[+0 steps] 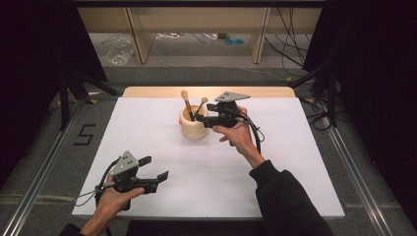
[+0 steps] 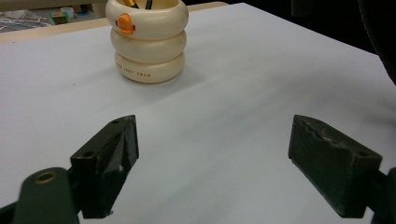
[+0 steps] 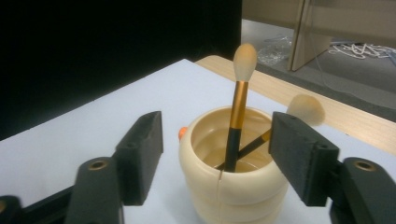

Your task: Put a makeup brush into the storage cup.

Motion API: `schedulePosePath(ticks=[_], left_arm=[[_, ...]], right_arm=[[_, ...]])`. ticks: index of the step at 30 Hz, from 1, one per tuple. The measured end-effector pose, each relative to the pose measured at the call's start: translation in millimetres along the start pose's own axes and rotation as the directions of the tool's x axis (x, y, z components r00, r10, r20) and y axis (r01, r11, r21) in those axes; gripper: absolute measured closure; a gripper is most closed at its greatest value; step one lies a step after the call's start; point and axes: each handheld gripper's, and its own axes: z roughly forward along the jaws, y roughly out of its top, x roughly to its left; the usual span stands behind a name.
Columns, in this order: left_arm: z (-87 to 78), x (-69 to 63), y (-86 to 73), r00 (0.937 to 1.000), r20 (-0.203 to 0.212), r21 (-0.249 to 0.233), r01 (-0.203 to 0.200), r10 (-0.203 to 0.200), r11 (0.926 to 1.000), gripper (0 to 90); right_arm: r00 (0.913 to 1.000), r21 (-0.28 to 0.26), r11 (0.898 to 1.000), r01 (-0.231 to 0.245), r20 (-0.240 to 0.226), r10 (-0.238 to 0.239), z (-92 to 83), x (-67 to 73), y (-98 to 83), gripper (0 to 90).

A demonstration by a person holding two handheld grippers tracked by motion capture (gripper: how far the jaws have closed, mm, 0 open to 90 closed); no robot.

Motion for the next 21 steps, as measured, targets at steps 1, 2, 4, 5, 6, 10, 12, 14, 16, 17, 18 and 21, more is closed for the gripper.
schedulePosePath(ticks=[1,2,4,5,6,10,12,14,16,17,18,21], left_arm=[[0.1,0.0,-0.1,1.0,0.001,0.0,0.001,-0.001,1.0,16.1],[0.0,0.1,0.0,1.0,0.002,0.001,0.002,-0.002,1.0,16.1],[-0.9,-0.8,0.3,1.0,-0.006,0.001,0.007,-0.007,1.0,16.1],[-0.8,-1.0,0.3,1.0,-0.006,0.0,0.008,-0.008,1.0,16.0],[-0.7,-1.2,0.2,1.0,-0.005,0.001,0.007,-0.007,1.0,16.1],[0.0,-1.6,-0.3,1.0,-0.002,0.003,0.0,0.0,1.0,16.0],[0.3,-1.7,-0.4,1.0,-0.003,0.003,0.002,-0.002,1.0,16.1],[0.4,-1.3,0.1,0.9999,0.011,0.005,-0.013,0.013,0.9999,16.0],[0.5,-1.4,0.0,0.9999,-0.008,0.002,-0.01,0.01,0.9999,16.0],[0.6,-1.7,0.0,0.9999,-0.01,0.003,-0.011,0.011,0.9999,16.1],[1.0,-1.8,-0.1,0.9999,-0.007,0.001,-0.011,0.011,0.9999,16.0],[1.9,-1.7,-0.3,1.0,-0.003,-0.001,-0.009,0.009,1.0,16.0]], right_arm=[[1.0,-0.003,1.0,-0.007,-0.005,0.007,-0.2,1.5,-1.1,34.0],[0.9999,0.004,1.0,-0.006,-0.008,0.007,-1.0,2.0,-2.0,33.6],[0.9999,0.0,1.0,-0.012,-0.008,0.012,-1.5,3.1,-3.7,32.9],[0.9999,0.01,1.0,-0.015,0.0,0.015,-2.4,3.2,-4.0,32.4],[0.9999,0.013,1.0,-0.012,-0.003,0.012,-2.3,3.2,-4.3,31.8],[1.0,0.015,1.0,-0.007,0.001,0.007,-4.0,5.7,-6.0,31.5],[0.9998,0.007,1.0,0.007,0.016,-0.007,-6.2,6.2,-7.8,31.3],[1.0,0.012,1.0,-0.001,0.006,0.001,-8.0,7.0,-10.4,31.2],[1.0,0.017,1.0,-0.006,0.006,0.006,-10.4,8.1,-12.5,31.1],[1.0,0.014,1.0,-0.001,0.002,0.001,-11.0,8.4,-13.6,30.7],[1.0,0.017,1.0,0.0,0.005,0.0,-11.6,9.2,-14.3,30.0],[1.0,0.015,1.0,0.003,0.003,-0.003,-14.8,12.2,-16.3,29.6]])
